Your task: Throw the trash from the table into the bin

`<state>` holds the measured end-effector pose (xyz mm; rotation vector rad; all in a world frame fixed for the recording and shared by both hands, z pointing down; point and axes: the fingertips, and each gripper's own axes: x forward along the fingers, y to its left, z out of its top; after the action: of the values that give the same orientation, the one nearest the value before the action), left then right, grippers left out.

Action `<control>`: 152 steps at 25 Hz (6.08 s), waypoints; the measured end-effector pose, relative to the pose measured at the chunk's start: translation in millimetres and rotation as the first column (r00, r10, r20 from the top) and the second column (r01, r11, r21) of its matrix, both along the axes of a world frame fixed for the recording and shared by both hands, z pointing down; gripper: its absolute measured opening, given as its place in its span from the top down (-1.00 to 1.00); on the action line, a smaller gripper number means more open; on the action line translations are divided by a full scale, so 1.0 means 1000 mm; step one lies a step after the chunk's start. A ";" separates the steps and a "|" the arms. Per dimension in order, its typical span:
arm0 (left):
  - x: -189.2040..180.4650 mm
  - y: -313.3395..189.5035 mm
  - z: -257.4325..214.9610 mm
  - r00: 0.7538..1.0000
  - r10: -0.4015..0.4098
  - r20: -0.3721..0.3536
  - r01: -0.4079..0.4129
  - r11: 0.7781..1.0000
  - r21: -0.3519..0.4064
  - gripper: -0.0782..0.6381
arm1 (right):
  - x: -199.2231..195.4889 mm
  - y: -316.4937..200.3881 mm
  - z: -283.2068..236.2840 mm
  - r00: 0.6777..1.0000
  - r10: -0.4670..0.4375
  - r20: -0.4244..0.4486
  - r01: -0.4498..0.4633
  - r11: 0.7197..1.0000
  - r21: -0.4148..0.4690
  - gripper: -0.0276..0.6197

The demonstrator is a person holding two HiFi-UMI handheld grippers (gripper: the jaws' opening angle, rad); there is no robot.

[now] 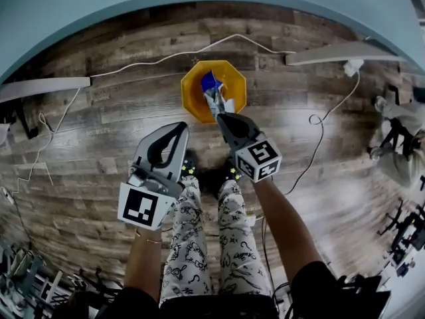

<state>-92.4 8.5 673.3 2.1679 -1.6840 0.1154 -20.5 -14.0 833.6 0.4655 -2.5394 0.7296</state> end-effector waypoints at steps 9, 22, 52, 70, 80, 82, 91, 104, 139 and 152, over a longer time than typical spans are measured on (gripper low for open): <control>0.005 0.002 0.004 1.000 -0.002 -0.001 0.002 0.999 -0.032 0.76 | 0.003 -0.001 0.033 0.999 0.026 -0.047 -0.029 0.998 -0.059 0.89; -0.004 -0.006 0.006 1.000 -0.015 0.000 0.015 0.999 -0.039 0.76 | 0.003 -0.006 0.047 0.994 0.091 -0.068 -0.097 0.990 -0.100 0.89; 0.000 0.009 -0.018 0.998 -0.042 0.039 0.044 0.998 -0.043 0.76 | 0.016 -0.012 -0.015 0.987 0.160 0.010 -0.159 0.986 -0.055 0.89; 0.019 0.023 -0.090 0.995 0.011 0.095 -0.012 1.000 0.011 0.76 | 0.043 0.010 -0.169 0.961 0.216 0.173 -0.229 0.971 0.062 0.90; 0.037 0.036 -0.135 0.999 -0.008 0.049 0.007 1.000 0.025 0.76 | 0.060 0.017 -0.265 0.938 0.229 0.259 -0.272 0.951 0.145 0.89; 0.041 0.039 -0.145 0.998 0.006 0.056 -0.007 1.000 0.025 0.76 | 0.069 0.016 -0.279 0.929 0.250 0.271 -0.297 0.944 0.145 0.89; 0.051 0.030 -0.204 0.990 0.080 0.115 -0.087 0.994 0.059 0.76 | 0.078 0.016 -0.341 0.900 0.297 0.321 -0.349 0.929 0.121 0.89; 0.091 0.021 -0.304 0.977 0.175 0.121 -0.194 0.967 0.165 0.76 | 0.084 0.016 -0.438 0.887 0.252 0.386 -0.346 0.917 0.196 0.89; 0.174 0.022 -0.355 0.958 0.239 0.156 -0.271 0.935 0.231 0.76 | 0.157 0.039 -0.522 0.857 0.158 0.490 -0.344 0.884 0.317 0.89; 0.214 0.005 -0.369 0.953 0.226 0.204 -0.275 0.926 0.260 0.76 | 0.200 0.016 -0.527 0.842 0.163 0.515 -0.360 0.880 0.311 0.89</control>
<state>122.0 13.5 304.0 2.6569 -1.5828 0.1391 179.7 2.1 306.8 0.8904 -3.1537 0.4489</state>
